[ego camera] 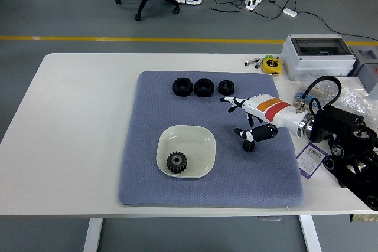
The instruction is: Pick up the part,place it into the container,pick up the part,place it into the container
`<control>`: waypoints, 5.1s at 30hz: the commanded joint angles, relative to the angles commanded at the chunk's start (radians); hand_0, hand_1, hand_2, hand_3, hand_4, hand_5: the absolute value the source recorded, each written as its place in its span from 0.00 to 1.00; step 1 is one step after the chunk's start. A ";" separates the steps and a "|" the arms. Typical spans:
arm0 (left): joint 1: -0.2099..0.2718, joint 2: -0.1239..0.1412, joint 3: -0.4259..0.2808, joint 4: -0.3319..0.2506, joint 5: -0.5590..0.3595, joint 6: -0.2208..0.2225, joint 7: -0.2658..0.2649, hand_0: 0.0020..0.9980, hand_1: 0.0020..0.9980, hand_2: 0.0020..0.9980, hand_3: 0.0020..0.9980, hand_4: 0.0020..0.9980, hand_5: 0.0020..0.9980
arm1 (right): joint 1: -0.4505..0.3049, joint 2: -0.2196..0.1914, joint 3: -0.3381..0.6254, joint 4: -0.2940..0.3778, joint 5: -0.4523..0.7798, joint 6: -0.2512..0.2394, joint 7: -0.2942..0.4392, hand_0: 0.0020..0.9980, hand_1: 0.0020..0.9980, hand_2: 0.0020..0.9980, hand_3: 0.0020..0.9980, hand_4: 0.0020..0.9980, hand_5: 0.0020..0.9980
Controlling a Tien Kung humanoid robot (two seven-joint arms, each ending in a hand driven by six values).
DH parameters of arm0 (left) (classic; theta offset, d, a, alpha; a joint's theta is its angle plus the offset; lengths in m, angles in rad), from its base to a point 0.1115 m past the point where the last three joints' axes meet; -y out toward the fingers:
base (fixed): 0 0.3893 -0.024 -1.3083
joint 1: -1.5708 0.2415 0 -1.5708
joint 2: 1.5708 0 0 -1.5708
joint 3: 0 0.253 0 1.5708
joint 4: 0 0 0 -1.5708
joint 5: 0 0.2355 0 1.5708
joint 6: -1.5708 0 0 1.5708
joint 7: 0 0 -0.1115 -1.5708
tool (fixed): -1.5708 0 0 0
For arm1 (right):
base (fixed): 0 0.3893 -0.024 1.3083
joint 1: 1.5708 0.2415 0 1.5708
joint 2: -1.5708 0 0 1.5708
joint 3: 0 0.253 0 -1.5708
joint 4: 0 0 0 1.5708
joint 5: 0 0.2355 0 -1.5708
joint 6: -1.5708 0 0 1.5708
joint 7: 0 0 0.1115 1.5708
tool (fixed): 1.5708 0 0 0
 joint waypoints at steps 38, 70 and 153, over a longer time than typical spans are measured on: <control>-0.013 -0.002 0.017 -0.001 -0.025 0.001 -0.002 0.67 0.67 0.66 0.56 0.63 0.58 | 0.007 0.018 -0.041 -0.149 -0.098 -0.031 0.028 0.50 0.52 0.58 0.62 0.73 0.18; -0.012 -0.004 0.015 -0.001 -0.022 0.001 -0.001 0.67 0.67 0.66 0.56 0.63 0.58 | 0.003 0.023 -0.040 -0.180 -0.094 -0.030 0.045 0.27 0.33 0.42 0.42 0.73 0.07; -0.015 -0.002 0.010 -0.003 -0.010 -0.003 0.003 0.67 0.67 0.66 0.56 0.63 0.58 | 0.043 0.113 0.022 -0.072 0.000 -0.077 -0.017 0.32 0.41 0.53 0.89 0.77 0.20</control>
